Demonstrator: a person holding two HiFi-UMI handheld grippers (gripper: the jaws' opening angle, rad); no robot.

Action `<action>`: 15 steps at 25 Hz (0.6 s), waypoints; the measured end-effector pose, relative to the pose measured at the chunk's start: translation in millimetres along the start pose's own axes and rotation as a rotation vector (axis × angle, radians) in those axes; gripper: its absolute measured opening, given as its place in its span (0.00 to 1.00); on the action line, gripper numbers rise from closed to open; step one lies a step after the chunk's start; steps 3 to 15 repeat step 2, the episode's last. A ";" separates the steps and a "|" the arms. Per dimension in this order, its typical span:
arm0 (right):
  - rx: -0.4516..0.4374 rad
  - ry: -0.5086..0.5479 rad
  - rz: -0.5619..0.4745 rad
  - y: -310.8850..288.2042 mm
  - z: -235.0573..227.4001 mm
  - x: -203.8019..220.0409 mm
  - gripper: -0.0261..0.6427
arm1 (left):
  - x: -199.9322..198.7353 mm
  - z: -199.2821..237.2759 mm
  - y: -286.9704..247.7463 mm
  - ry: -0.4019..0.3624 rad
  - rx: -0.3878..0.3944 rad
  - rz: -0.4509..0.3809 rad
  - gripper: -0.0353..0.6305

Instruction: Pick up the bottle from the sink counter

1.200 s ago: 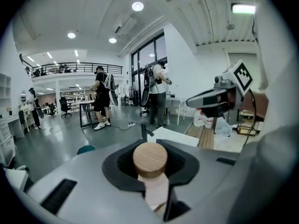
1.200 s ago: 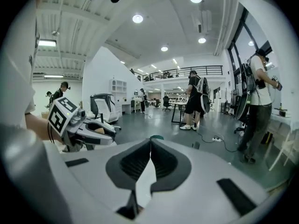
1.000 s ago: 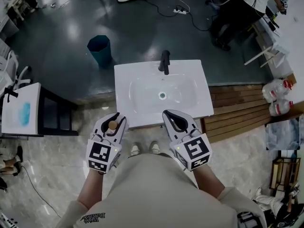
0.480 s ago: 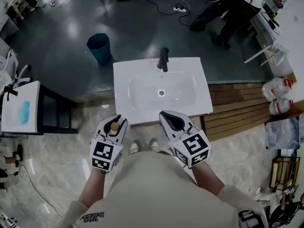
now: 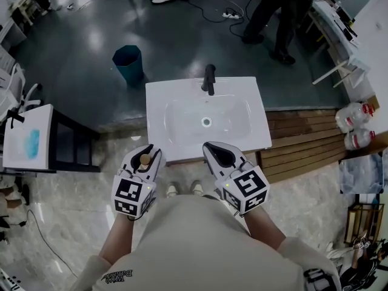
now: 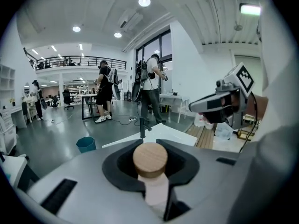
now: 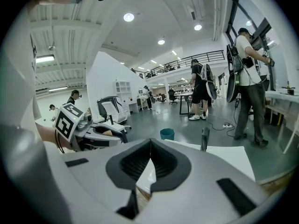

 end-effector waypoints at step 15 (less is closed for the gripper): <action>-0.006 0.001 0.002 1.1 0.3 -1.3 0.03 | -4.1 0.2 0.8 -0.004 -0.005 -0.002 0.18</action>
Point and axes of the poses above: the fingertips, and each gripper's own axes: y backward along the fingers, z to its left, x out of its underside, the point moved 3 cm from there along y, backward along the fingers, and after that the axes turned 2 degrees about -x, right-handed, at the moved point
